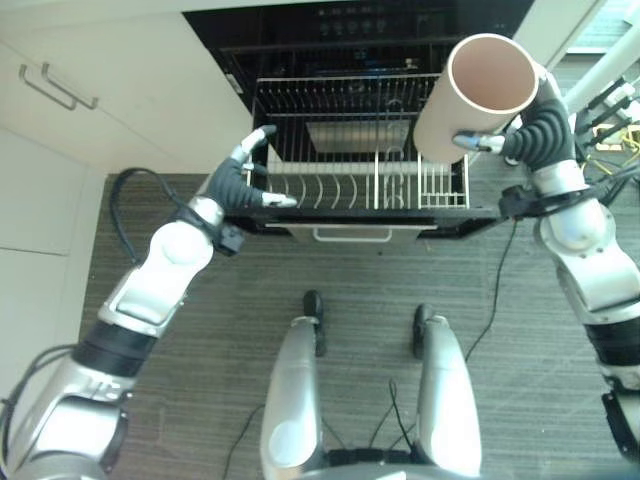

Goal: Place the dishes in the dishwasher.

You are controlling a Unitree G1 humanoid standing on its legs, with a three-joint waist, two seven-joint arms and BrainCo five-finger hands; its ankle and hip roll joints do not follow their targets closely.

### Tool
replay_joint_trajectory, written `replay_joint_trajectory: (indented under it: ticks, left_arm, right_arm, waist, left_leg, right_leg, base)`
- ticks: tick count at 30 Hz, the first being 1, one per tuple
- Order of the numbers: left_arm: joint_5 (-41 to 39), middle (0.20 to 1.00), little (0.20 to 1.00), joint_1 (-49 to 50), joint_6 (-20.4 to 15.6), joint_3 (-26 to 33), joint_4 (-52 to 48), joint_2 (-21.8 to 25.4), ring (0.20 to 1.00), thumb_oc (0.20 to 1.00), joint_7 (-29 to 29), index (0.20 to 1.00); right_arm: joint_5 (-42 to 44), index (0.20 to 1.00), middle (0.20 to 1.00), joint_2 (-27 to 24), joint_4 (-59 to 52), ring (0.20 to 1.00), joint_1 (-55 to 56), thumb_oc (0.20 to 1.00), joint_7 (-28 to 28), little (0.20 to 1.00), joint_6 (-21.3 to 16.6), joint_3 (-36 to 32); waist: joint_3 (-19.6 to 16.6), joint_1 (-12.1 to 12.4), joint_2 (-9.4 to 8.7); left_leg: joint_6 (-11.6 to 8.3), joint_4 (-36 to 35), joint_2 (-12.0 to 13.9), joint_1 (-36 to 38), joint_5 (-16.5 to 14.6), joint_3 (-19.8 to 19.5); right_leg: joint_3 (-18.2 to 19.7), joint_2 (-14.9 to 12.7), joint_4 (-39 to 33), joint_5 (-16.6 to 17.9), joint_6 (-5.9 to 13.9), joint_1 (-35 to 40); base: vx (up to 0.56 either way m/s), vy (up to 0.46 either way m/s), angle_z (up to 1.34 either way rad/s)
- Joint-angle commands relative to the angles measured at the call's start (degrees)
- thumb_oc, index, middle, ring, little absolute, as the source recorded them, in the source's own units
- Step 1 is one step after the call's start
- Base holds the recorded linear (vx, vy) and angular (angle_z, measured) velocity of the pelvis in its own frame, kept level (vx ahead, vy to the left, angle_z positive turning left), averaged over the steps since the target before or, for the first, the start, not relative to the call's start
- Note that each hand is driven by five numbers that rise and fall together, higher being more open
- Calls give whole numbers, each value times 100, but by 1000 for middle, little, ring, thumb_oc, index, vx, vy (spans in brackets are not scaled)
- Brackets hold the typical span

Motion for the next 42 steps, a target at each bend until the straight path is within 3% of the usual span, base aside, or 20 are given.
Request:
replay_joint_trajectory:
  ticks: [1, 5, 7, 10, 17, 19, 22, 27, 31, 34, 42]
  left_arm:
    - [432, 1000, 1000, -71, 374, -197, -94, 19, 1000, 1000, -538, 1000]
    - [812, 1000, 1000, -495, 954, -534, 249, 388, 1000, 1000, -1237, 1000]
    - [1152, 1000, 1000, -701, 1447, -793, 524, 462, 1000, 1000, -1903, 1000]
    - [1496, 1000, 1000, -755, 1606, -981, 813, 434, 1000, 1000, -2200, 1000]
    - [2987, 1000, 1000, -969, 2258, -1875, 2950, -300, 1000, 1000, -3513, 1000]
    - [3085, 1000, 1000, -971, 2278, -1965, 3425, -505, 1000, 1000, -3558, 1000]
    - [3705, 1000, 1000, -997, 2566, -2113, 3975, -816, 1000, 1000, -4133, 1000]
    - [4197, 1000, 1000, -951, 2603, -2354, 4621, -1135, 1000, 1000, -4535, 1000]
    - [4711, 1000, 1000, -854, 2404, -2738, 4787, -1203, 1000, 1000, -4976, 1000]
    - [5088, 1000, 1000, -615, 2161, -3119, 4232, -1038, 1000, 1000, -5436, 1000]
    - [5421, 1000, 1000, -252, 2004, -3414, 2813, -648, 1000, 1000, -5917, 1000]
  right_arm:
    - [200, 200, 200, 15, -243, 200, -289, 200, -120, 200, -301, -179]
    - [405, 200, 200, -202, -170, 200, -572, 200, -99, 200, -241, -130]
    - [422, 200, 200, -244, -117, 200, -649, 200, -70, 200, -253, -109]
    - [443, 200, 200, -254, -68, 200, -750, 200, -49, 200, -230, -82]
    - [422, 200, 200, -101, 192, 200, -1306, 200, 134, 200, -57, 168]
    - [422, 200, 200, -51, 248, 200, -1432, 200, 179, 200, -31, 233]
    - [382, 200, 200, 23, 300, 200, -1572, 200, 272, 200, 18, 291]
    - [270, 200, 200, 144, 349, 200, -1755, 200, 446, 200, 118, 377]
    - [94, 200, 200, 180, 564, 200, -1824, 200, 674, 200, 145, 431]
    - [-51, 200, 200, 135, 876, 200, -1834, 200, 813, 200, 244, 469]
    - [-118, 200, 200, 116, 1737, 200, -1771, 200, 827, 200, 139, 597]
  waist:
    - [-783, -58, -10]
    - [-777, -137, 12]
    - [-774, -178, 29]
    - [-760, -202, 34]
    - [-749, -336, 0]
    - [-753, -374, -6]
    - [-771, -428, 12]
    - [-765, -489, 23]
    - [-753, -525, 50]
    - [-685, -497, 81]
    - [-535, -344, 125]
  left_leg:
    - [-245, 110, 555, 521, -779, -439]
    - [-261, 70, 588, 539, -766, -354]
    - [-262, 59, 610, 554, -765, -305]
    - [-265, 48, 612, 560, -766, -274]
    - [-259, 21, 650, 634, -816, -144]
    - [-259, -15, 646, 659, -812, -115]
    - [-265, -45, 637, 693, -804, -51]
    - [-267, -21, 613, 690, -837, 3]
    - [-268, -24, 599, 697, -861, 32]
    - [-249, -31, 555, 635, -857, 12]
    - [-186, -29, 472, 558, -910, -73]
  right_leg:
    - [-20, -334, -929, 380, 454, 351]
    - [39, -320, -895, 365, 468, 281]
    - [49, -320, -875, 363, 468, 249]
    - [66, -309, -873, 363, 470, 227]
    - [118, -250, -867, 320, 459, 202]
    - [131, -219, -907, 325, 444, 205]
    - [141, -188, -949, 333, 424, 216]
    - [152, -136, -974, 313, 380, 209]
    - [168, -133, -1000, 305, 368, 206]
    - [167, -109, -1058, 330, 341, 180]
    - [117, -85, -1101, 288, 311, 201]
  base:
    - [-6, 56, -5]
    - [2, 61, -4]
    - [-4, 52, -6]
    - [-16, 38, -7]
    - [-5, 9, -1]
    - [-30, 35, -8]
    - [-31, 37, -13]
    - [-20, 20, -4]
    - [-17, 33, -4]
    - [-60, 1, -5]
    - [-43, -24, -2]
